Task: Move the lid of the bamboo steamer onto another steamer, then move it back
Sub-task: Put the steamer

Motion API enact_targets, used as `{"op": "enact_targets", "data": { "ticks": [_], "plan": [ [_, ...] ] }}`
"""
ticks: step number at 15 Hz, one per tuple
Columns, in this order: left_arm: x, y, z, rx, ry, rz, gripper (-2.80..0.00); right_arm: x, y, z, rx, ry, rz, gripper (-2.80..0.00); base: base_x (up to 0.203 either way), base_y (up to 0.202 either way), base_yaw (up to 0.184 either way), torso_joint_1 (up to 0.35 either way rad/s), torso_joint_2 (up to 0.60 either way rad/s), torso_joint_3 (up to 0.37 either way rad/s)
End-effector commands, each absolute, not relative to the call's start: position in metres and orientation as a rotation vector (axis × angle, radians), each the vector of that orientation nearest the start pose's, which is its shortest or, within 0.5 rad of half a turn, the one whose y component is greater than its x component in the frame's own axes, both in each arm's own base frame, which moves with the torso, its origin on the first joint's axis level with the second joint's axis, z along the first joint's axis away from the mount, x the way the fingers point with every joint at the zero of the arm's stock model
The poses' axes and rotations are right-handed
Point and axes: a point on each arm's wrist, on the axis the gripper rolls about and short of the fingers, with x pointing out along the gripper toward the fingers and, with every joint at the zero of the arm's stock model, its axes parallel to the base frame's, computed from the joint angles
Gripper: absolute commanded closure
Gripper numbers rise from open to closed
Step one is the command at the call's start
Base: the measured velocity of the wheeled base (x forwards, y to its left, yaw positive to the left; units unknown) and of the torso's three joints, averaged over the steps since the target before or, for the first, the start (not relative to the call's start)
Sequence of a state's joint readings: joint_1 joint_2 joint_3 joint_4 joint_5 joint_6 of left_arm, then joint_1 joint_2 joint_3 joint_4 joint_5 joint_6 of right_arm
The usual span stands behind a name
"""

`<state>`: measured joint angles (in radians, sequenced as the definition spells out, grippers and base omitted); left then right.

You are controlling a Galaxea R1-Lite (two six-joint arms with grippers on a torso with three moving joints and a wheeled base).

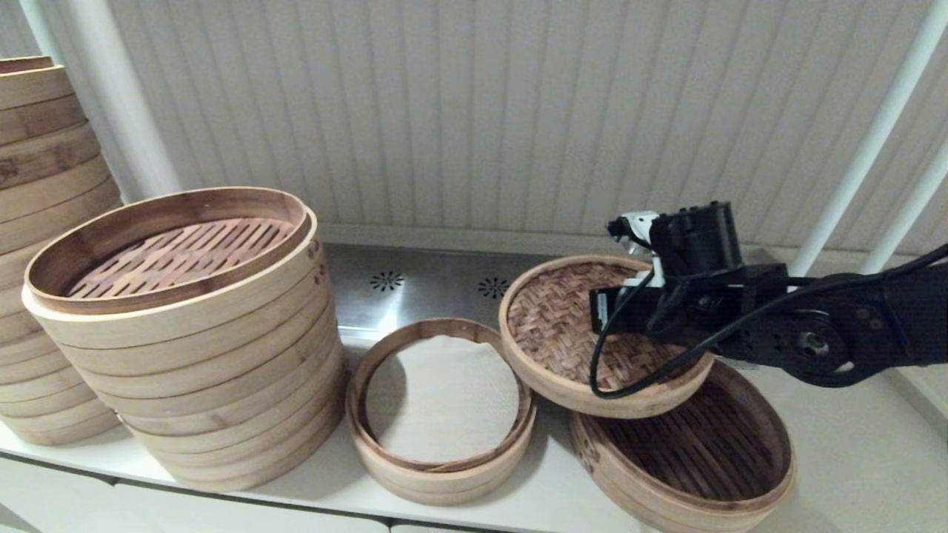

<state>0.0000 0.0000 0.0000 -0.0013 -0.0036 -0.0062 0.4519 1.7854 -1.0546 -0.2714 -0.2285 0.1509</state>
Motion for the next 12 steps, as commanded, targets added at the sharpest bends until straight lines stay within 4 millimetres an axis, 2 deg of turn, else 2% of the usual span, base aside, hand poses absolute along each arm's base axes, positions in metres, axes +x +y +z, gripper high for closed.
{"op": "enact_targets", "data": {
  "ticks": [1,4,6,12],
  "plan": [
    [-0.023,0.000,0.076,-0.006,-0.002,-0.005,0.00,0.296,0.120,0.183,0.004,0.462,0.146,0.00,0.000,0.000,0.000,0.000,0.00,0.000],
    [-0.023,0.000,0.076,-0.006,-0.002,-0.005,0.00,0.286,0.090,0.168,0.042,0.488,0.133,0.00,0.000,0.000,0.000,0.000,0.00,0.000],
    [-0.023,0.000,0.076,-0.006,-0.002,-0.003,0.00,0.277,0.078,0.161,0.054,0.505,0.127,0.00,0.000,0.000,0.000,0.000,0.00,0.000],
    [-0.023,0.000,0.076,-0.006,-0.002,-0.004,0.00,0.264,0.061,0.138,0.078,0.504,0.117,0.00,0.000,0.000,0.000,0.000,0.00,0.000]
  ]
}}
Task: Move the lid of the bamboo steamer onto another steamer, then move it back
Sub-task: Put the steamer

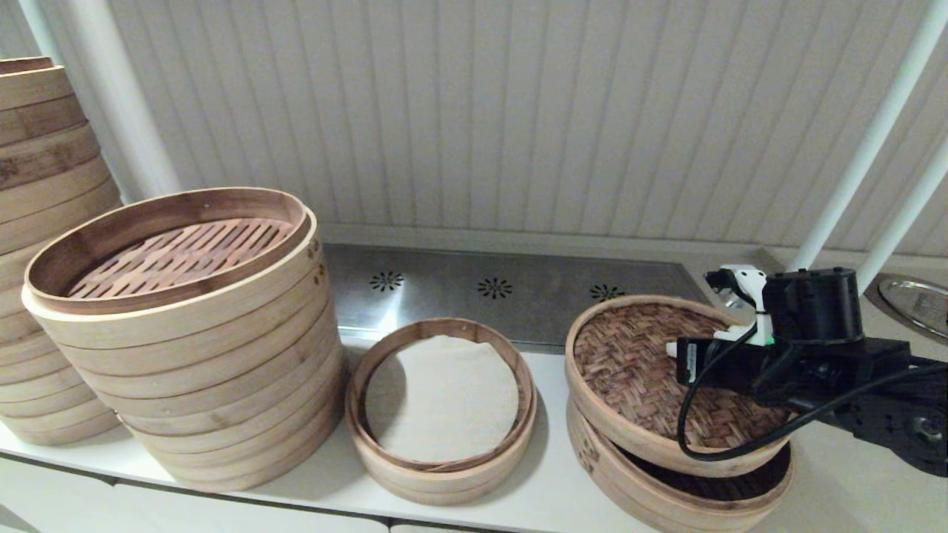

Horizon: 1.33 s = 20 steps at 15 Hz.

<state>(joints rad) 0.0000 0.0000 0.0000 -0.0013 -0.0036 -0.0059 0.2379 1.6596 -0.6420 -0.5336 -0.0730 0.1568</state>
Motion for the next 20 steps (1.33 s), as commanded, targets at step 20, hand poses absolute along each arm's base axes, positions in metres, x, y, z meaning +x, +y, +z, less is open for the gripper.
{"op": "enact_targets", "data": {
  "ticks": [20],
  "plan": [
    [-0.023,0.000,0.076,-0.006,-0.002,-0.003,0.00,0.247,0.039,0.114,0.147,0.537,0.124,0.00,0.000,0.000,0.000,0.000,0.00,0.000]
  ]
}}
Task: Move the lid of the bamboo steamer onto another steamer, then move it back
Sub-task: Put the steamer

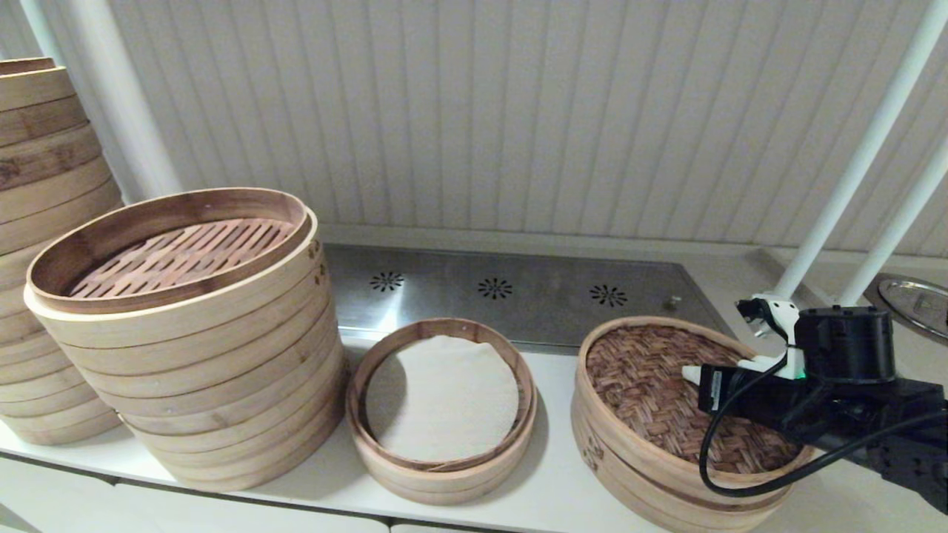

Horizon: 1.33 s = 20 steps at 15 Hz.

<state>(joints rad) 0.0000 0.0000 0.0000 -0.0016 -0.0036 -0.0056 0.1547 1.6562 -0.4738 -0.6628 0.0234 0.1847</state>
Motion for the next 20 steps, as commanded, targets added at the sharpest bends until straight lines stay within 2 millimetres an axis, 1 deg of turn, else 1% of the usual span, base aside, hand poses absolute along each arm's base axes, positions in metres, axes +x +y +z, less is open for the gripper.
{"op": "enact_targets", "data": {
  "ticks": [1,2,6,11,18,20],
  "plan": [
    [-0.023,0.000,0.076,-0.006,-0.002,-0.003,0.00,0.247,0.038,0.115,0.149,0.533,0.120,0.00,0.000,0.000,0.000,0.000,0.00,0.000],
    [-0.023,0.000,0.076,-0.006,-0.002,-0.003,0.00,0.249,0.035,0.116,0.152,0.527,0.109,0.00,0.000,0.000,0.000,0.000,0.00,0.000],
    [-0.023,0.000,0.076,-0.006,-0.002,-0.004,0.00,0.254,0.035,0.123,0.155,0.496,0.110,0.00,0.000,0.000,0.000,0.000,0.00,0.000],
    [-0.023,0.000,0.076,-0.006,-0.002,-0.004,0.00,0.250,0.034,0.131,0.156,0.467,0.113,0.00,0.000,0.000,0.000,0.000,0.00,0.000],
    [-0.023,0.000,0.076,-0.006,-0.003,-0.005,0.00,0.244,0.032,0.127,0.158,0.482,0.111,0.00,0.000,0.000,0.000,0.000,0.00,0.000],
    [-0.023,0.000,0.076,-0.006,-0.002,-0.004,0.00,0.244,0.028,0.127,0.167,0.484,0.110,0.00,0.000,0.000,0.000,0.000,0.00,0.000]
  ]
}}
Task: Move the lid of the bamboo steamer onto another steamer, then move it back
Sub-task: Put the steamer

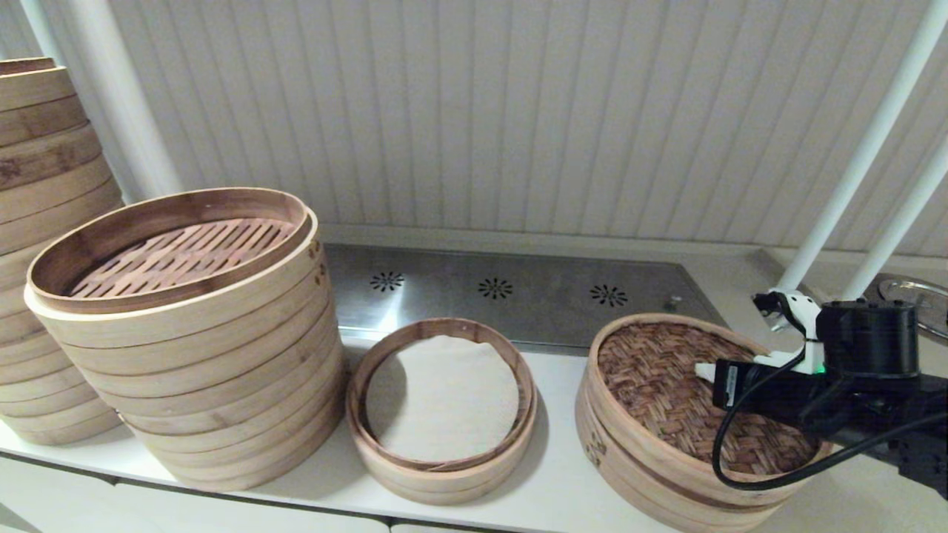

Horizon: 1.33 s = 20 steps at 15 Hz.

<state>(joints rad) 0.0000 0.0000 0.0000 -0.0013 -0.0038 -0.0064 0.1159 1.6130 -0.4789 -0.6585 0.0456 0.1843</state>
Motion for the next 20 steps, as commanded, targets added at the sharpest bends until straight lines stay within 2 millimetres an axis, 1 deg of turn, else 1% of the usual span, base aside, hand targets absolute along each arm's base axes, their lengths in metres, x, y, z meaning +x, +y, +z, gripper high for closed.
{"op": "enact_targets", "data": {
  "ticks": [1,5,9,17,20],
  "plan": [
    [-0.0228,-0.0001,0.0756,-0.006,-0.002,-0.003,0.00,0.2440,0.0261,0.1260,0.171,0.488,0.108,0.00,0.000,0.000,0.000,0.000,0.00,0.000],
    [-0.0228,-0.0001,0.0756,-0.006,-0.002,-0.005,0.00,0.2374,0.0174,0.1202,0.188,0.514,0.103,0.00,0.000,0.000,0.000,0.000,0.00,0.000],
    [-0.0228,-0.0001,0.0756,-0.007,-0.002,-0.005,0.00,0.2364,0.0183,0.1185,0.187,0.522,0.108,0.00,0.000,0.000,0.000,0.000,0.00,0.000],
    [-0.0228,-0.0001,0.0756,-0.007,-0.002,-0.004,0.00,0.2425,0.0219,0.1241,0.182,0.498,0.123,0.00,0.000,0.000,0.000,0.000,0.00,0.000],
    [-0.0228,-0.0001,0.0756,-0.006,-0.002,-0.003,0.00,0.2395,0.0230,0.1199,0.182,0.517,0.126,0.00,0.000,0.000,0.000,0.000,0.00,0.000]
  ]
}}
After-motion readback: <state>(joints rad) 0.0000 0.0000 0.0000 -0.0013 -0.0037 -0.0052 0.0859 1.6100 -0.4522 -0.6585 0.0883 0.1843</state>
